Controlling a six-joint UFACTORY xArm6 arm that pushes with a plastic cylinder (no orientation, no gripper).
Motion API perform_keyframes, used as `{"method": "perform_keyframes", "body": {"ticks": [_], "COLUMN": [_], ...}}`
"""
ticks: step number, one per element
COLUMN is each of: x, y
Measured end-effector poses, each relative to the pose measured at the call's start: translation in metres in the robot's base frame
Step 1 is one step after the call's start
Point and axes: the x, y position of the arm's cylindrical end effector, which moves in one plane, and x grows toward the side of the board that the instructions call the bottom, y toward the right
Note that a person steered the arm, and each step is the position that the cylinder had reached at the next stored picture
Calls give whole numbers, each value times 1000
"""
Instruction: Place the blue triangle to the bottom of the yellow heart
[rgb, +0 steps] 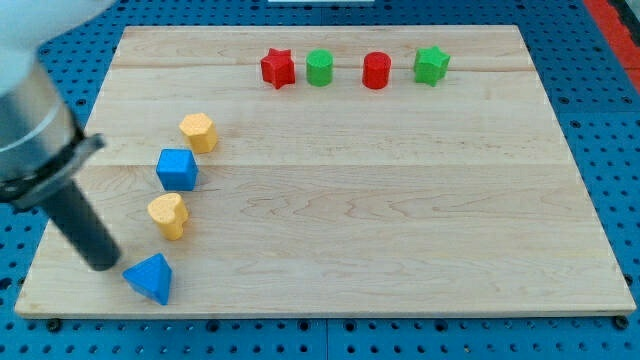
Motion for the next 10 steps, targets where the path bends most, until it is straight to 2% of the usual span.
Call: {"method": "perform_keyframes", "body": {"ticks": [1, 2, 3, 4, 6, 9, 10], "x": [17, 50, 50, 51, 51, 50, 37], "y": [-42, -12, 33, 104, 120, 106, 106]}}
